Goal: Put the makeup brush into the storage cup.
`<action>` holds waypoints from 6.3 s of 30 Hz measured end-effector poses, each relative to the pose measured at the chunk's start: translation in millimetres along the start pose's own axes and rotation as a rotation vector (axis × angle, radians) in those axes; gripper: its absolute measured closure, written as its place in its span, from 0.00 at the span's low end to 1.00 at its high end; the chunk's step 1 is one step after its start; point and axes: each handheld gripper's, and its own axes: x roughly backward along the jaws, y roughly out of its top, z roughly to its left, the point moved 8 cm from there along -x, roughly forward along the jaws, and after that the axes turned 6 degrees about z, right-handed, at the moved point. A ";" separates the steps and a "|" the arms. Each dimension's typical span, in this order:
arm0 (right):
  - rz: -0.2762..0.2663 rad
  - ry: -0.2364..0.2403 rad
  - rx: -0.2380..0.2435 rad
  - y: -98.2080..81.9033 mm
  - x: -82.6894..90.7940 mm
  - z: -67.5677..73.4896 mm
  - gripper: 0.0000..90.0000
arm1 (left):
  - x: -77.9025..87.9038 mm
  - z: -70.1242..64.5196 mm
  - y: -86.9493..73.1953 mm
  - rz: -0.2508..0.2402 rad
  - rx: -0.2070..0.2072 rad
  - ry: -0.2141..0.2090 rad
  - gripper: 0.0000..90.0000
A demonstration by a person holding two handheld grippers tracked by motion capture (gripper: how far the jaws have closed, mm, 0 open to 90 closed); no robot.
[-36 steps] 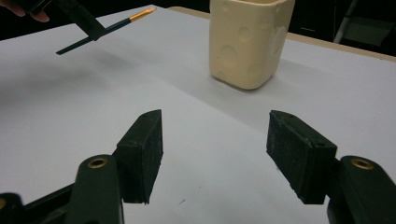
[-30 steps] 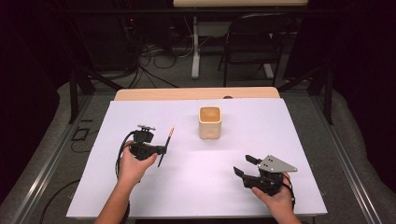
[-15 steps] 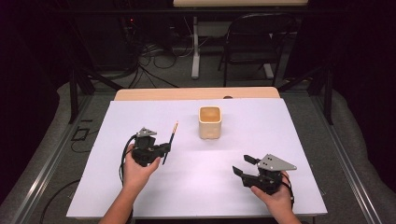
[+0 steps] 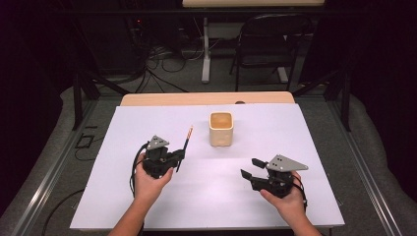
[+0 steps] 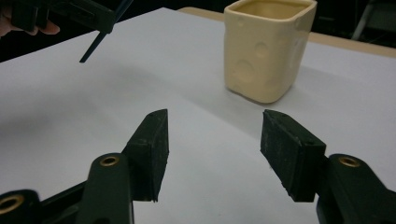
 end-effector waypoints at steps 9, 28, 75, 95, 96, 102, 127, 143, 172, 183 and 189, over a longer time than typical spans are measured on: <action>0.004 0.043 -0.008 31.3 -21.1 11.1 0.55 | 1.7 -7.3 2.0 -0.040 -0.003 -0.032 0.93; -0.070 0.213 -0.170 28.6 -27.1 25.2 0.66 | -2.1 -35.6 -0.7 -0.102 0.006 -0.161 0.93; -0.157 0.381 -0.474 25.4 -24.4 20.0 0.80 | -31.6 -103.2 -28.1 0.000 -0.110 -0.303 0.93; -0.151 0.413 -0.510 23.9 -25.5 21.6 0.90 | -32.6 -108.2 -29.6 0.006 -0.120 -0.310 0.93; -0.149 0.414 -0.509 23.7 -25.5 21.6 0.90 | -32.5 -108.1 -29.8 0.009 -0.121 -0.310 0.93; -0.152 0.425 -0.512 23.6 -25.7 21.7 0.92 | -33.0 -108.3 -30.2 0.010 -0.122 -0.309 0.93; -0.138 0.412 -0.485 22.6 -26.5 23.5 0.93 | -33.5 -106.3 -30.2 0.008 -0.113 -0.306 1.00; -0.141 0.322 -0.357 27.0 -22.4 23.4 0.93 | -37.3 -100.0 -31.7 0.026 -0.098 -0.283 0.98; -0.166 0.162 -0.216 33.9 -10.9 4.7 0.93 | -53.2 -68.9 -33.6 0.046 -0.084 -0.122 0.55; -0.164 0.134 -0.183 39.6 -10.4 0.0 0.93 | -54.4 -58.4 -33.2 0.060 -0.077 -0.076 0.48; -0.166 0.106 -0.165 47.9 -14.2 -8.3 0.93 | -50.7 -53.8 -29.3 0.032 -0.094 -0.055 0.46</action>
